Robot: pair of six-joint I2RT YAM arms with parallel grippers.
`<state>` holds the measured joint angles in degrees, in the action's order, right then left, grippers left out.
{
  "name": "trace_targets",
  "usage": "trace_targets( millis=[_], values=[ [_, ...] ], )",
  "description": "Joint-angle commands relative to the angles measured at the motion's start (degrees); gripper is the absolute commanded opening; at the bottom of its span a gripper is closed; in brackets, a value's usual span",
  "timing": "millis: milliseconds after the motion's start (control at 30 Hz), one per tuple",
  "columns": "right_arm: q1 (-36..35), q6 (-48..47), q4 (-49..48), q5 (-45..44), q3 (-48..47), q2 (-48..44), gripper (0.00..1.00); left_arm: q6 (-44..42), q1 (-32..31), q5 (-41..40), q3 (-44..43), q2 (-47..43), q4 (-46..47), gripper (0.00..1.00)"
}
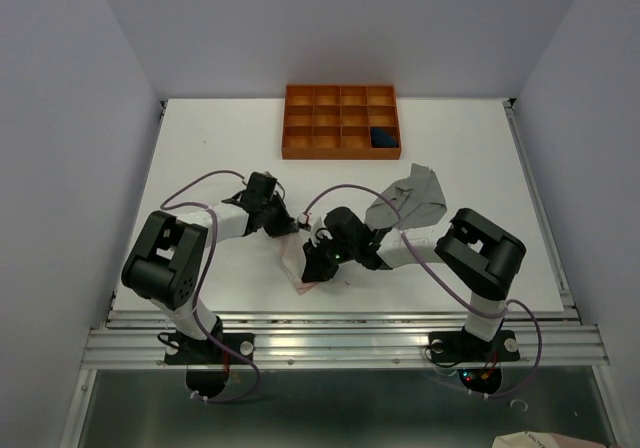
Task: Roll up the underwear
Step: Fold the underwear
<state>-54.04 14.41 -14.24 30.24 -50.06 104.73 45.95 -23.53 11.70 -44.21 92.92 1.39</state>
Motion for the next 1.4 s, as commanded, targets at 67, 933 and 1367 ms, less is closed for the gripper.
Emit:
trace_targets(
  millis=[67, 933, 1367],
  values=[
    [-0.5, -0.1, -1.1, -0.4, 3.3, 1.6, 0.14, -1.7, 3.4, -1.2, 3.0, 1.6, 0.8, 0.00],
    [-1.0, -13.6, 3.2, -14.8, -8.9, -15.9, 0.84, -4.4, 2.2, -5.5, -6.7, -19.7, -11.9, 0.51],
    [18.7, -27.4, 1.1, -13.9, -18.8, -20.5, 1.00, 2.3, 1.6, -10.2, 0.6, -29.2, -22.0, 0.99]
  ],
)
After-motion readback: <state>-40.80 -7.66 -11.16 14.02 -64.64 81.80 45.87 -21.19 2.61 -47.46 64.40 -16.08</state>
